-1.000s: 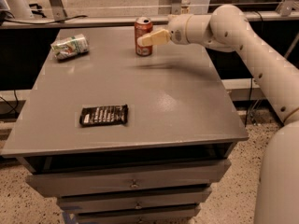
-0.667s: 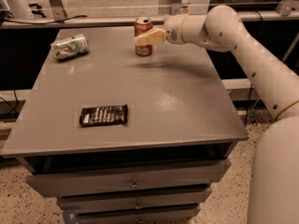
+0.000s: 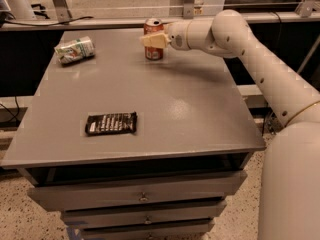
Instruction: Move coke can near rxbar chocolate
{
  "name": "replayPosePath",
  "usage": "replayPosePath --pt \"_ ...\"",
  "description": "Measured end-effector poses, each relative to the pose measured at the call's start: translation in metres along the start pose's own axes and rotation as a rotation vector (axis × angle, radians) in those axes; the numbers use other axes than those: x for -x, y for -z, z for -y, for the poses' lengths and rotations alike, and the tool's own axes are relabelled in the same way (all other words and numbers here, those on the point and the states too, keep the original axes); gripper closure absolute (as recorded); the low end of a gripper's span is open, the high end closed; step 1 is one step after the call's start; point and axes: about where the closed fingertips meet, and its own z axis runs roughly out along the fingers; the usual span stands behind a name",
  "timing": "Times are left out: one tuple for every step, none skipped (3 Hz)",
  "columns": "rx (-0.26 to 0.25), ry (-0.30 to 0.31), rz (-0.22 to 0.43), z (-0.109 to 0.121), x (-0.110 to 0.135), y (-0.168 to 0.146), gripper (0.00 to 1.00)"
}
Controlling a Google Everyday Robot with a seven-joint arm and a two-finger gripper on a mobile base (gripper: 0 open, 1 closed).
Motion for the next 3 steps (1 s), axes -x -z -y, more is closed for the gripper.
replayPosePath --pt "0.017 -0.011 0.007 -0.007 -0.001 -0.003 0.63" --pt "0.033 -0.011 0.020 -0.018 0.004 0.006 0.85" --pt "0.069 -0.010 0.038 -0.047 0.013 0.031 1.00"
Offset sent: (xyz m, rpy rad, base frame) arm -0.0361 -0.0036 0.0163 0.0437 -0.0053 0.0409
